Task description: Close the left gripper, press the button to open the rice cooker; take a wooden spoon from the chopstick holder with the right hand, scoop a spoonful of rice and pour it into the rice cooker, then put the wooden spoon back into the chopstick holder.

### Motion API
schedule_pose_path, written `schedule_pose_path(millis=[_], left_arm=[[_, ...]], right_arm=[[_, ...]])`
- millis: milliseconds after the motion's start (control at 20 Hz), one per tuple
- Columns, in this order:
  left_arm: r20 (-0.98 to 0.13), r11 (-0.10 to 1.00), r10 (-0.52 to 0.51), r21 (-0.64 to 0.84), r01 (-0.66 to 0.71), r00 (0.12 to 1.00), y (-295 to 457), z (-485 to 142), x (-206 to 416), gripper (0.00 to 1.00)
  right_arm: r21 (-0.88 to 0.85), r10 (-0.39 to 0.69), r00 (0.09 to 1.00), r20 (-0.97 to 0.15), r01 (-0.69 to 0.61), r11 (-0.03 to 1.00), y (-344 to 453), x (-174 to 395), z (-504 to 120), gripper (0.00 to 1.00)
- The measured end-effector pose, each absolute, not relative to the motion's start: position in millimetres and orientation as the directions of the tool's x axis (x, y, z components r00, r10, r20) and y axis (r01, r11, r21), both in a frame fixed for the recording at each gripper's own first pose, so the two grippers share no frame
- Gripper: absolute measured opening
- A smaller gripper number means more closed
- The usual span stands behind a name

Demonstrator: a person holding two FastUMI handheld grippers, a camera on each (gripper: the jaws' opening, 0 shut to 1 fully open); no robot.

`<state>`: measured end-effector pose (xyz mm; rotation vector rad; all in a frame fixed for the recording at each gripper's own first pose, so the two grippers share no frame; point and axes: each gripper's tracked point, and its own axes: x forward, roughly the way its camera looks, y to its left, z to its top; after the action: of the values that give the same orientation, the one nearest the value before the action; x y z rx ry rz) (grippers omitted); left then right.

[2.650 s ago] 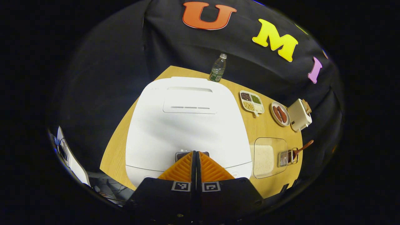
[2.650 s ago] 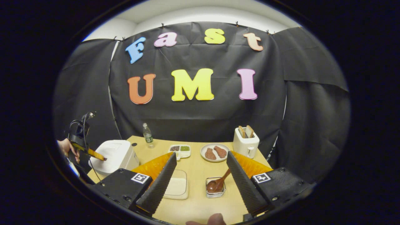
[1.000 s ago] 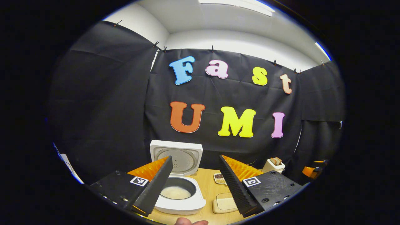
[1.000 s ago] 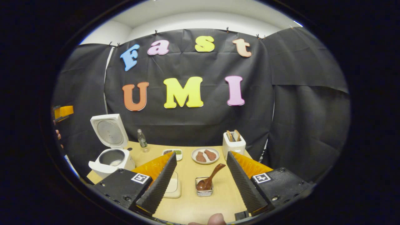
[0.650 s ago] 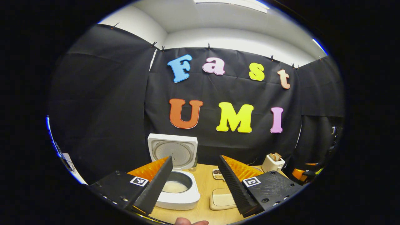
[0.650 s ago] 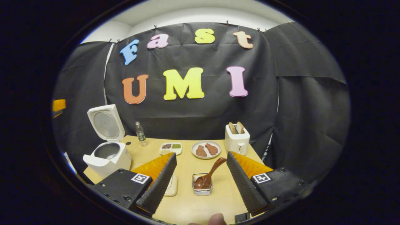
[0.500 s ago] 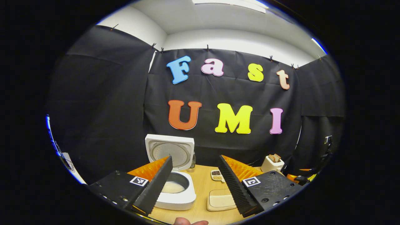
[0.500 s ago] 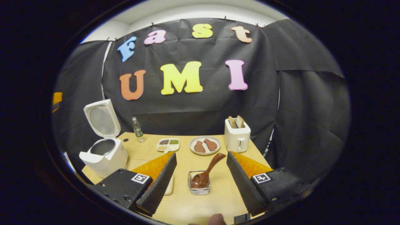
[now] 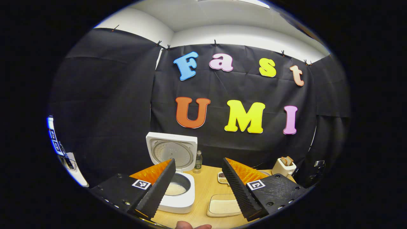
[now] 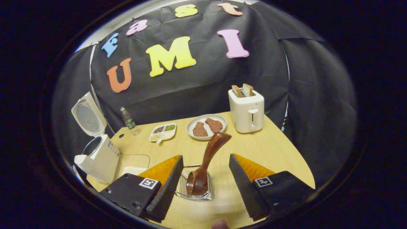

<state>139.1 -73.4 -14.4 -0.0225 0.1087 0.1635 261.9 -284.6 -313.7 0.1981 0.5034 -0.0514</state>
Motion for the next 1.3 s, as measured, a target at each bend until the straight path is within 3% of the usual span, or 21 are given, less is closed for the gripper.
schedule_pose_path(millis=[100,200,400,500,550,600,650,900,1300], left_arm=[[-0.136,0.985,0.171,0.000,-0.173,0.976,-74,-25,141,0.94],[-0.155,0.983,0.180,-0.003,-0.183,0.971,-74,-30,141,0.94],[-0.184,0.977,0.207,-0.005,-0.211,0.961,-63,-37,140,0.94],[-0.180,0.974,0.220,-0.010,-0.225,0.959,-58,-36,136,0.94],[-0.177,0.973,0.223,-0.012,-0.228,0.959,-55,-36,136,0.94],[-0.174,0.973,0.227,-0.011,-0.232,0.958,-52,-34,134,0.94],[-0.169,0.972,0.229,-0.009,-0.234,0.959,-49,-33,132,0.94],[-0.148,0.977,0.206,-0.019,-0.211,0.967,-35,-27,128,0.94],[-0.142,0.989,0.145,-0.020,-0.149,0.979,6,-24,109,0.94]], right_arm=[[0.202,0.009,0.864,-0.503,0.108,0.973,-287,277,-329,0.88],[0.217,0.020,0.852,-0.524,0.111,0.970,-286,289,-341,0.70],[0.222,0.042,0.835,-0.549,0.097,0.970,-286,298,-352,0.60],[0.221,0.043,0.835,-0.549,0.096,0.971,-287,300,-352,0.46],[0.227,0.047,0.836,-0.547,0.094,0.969,-285,301,-350,0.30],[0.226,0.042,0.834,-0.550,0.101,0.969,-285,301,-351,0.33],[0.232,0.043,0.833,-0.551,0.103,0.967,-285,299,-349,0.27],[0.237,0.023,0.826,-0.564,0.135,0.962,-276,285,-334,0.19],[0.166,-0.122,0.894,-0.432,0.212,0.963,-265,263,-229,0.15]])
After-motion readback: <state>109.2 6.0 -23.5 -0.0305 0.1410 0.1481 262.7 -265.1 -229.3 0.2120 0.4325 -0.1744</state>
